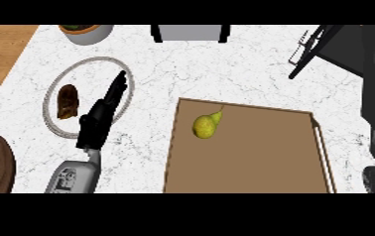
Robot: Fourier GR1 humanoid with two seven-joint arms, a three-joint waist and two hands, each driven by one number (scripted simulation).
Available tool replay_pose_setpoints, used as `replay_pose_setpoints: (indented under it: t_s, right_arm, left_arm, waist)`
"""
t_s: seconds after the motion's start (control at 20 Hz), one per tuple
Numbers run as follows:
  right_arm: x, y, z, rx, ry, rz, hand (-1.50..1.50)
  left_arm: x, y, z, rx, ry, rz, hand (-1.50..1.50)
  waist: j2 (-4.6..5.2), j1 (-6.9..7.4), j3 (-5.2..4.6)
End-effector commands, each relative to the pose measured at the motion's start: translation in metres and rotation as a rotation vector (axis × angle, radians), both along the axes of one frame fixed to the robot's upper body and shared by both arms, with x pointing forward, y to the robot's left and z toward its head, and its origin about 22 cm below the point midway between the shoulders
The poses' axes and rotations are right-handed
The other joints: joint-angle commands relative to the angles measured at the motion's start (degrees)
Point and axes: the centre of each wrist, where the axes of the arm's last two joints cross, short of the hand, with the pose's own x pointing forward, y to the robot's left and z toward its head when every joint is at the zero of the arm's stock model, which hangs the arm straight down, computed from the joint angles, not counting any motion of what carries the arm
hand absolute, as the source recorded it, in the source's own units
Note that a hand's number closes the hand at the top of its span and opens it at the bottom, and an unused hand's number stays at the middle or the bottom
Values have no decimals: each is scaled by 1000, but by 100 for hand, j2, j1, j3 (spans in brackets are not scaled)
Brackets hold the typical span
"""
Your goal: Pick the croissant from the tray and place it in the tiered shelf
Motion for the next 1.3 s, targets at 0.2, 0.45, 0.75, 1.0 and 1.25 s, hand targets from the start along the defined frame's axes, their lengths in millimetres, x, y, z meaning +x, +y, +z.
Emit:
replay_pose_setpoints:
  t_s: [0.2,0.45,0.75,1.0,1.25]
  right_arm:
    - [28,-45,-31,-41,25,-76,150]
    - [34,-76,-46,-168,75,-36,150]
    - [32,-86,-39,-11,-235,24,150]
    - [40,-119,-61,-3,-251,40,150]
    - [36,-139,-78,-7,-255,70,150]
  left_arm:
    - [-5,7,-2,3,-15,-11,0]
    - [-4,6,12,-13,-16,-23,0]
    - [9,8,18,-5,-12,-3,0]
    - [-1,2,7,-7,-6,-18,0]
    - [-4,-8,-6,-8,-12,-12,0]
  waist:
    - [23,77,1]
    - [21,83,3]
    - [28,81,22]
    - [42,110,6]
    - [27,61,4]
